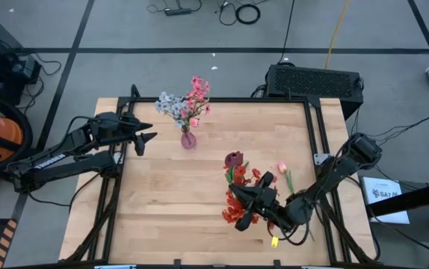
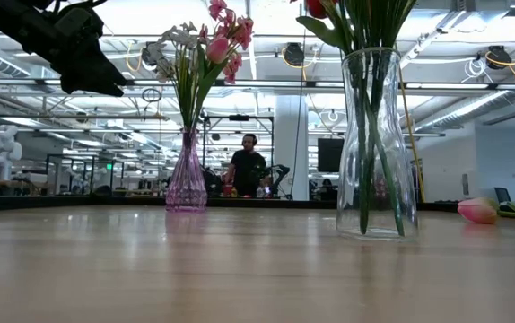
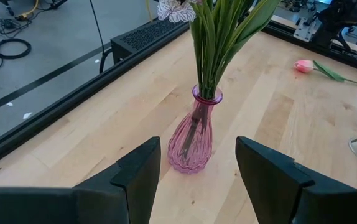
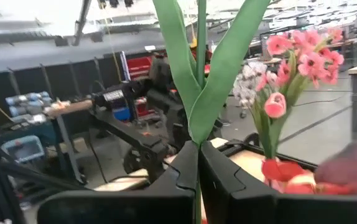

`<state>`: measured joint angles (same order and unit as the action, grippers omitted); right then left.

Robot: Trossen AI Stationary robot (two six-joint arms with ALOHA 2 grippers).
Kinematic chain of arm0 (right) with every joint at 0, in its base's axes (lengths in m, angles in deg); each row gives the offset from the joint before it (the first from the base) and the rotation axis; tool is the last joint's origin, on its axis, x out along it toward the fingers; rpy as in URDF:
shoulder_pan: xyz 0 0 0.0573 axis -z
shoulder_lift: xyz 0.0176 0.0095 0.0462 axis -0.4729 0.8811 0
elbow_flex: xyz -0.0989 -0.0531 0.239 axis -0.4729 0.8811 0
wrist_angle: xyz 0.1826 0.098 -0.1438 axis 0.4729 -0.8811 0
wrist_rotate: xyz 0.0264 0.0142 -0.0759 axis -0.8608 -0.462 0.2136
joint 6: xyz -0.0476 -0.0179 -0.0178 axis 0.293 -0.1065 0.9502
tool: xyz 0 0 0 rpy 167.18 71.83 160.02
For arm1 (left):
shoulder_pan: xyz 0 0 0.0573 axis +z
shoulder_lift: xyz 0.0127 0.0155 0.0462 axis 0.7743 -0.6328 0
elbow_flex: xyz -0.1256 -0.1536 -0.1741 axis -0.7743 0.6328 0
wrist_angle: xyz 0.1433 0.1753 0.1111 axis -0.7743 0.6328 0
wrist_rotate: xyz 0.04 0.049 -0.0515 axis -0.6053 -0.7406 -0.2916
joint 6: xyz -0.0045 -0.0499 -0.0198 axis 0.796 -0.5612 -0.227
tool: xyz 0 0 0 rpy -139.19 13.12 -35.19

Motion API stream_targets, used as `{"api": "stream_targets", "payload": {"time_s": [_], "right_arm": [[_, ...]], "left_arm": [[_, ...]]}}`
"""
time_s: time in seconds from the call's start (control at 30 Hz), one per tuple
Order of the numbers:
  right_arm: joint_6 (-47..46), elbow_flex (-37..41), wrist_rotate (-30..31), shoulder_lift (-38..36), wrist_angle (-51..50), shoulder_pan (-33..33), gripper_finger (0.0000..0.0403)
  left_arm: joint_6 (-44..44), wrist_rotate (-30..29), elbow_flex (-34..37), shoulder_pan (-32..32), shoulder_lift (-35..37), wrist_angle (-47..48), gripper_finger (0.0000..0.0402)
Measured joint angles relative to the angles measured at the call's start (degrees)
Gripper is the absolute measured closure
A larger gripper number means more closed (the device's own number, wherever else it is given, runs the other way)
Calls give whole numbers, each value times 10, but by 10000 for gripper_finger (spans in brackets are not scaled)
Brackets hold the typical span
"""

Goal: Sort flowers into vase by color
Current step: Put the dark red tulip into the transparent flower vase

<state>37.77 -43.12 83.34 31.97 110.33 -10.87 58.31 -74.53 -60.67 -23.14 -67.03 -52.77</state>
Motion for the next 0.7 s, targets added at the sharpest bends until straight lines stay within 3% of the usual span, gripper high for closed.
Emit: {"api": "stream_targets", "payload": {"time_s": [0.53, 0.7], "right_arm": [[-30, 0, 16, 51, -7, 0, 403], [29, 0, 7, 51, 49, 0, 403]], "left_arm": [[1, 0, 0, 0, 0, 0, 187], [1, 0, 0, 0, 0, 0, 187]]}}
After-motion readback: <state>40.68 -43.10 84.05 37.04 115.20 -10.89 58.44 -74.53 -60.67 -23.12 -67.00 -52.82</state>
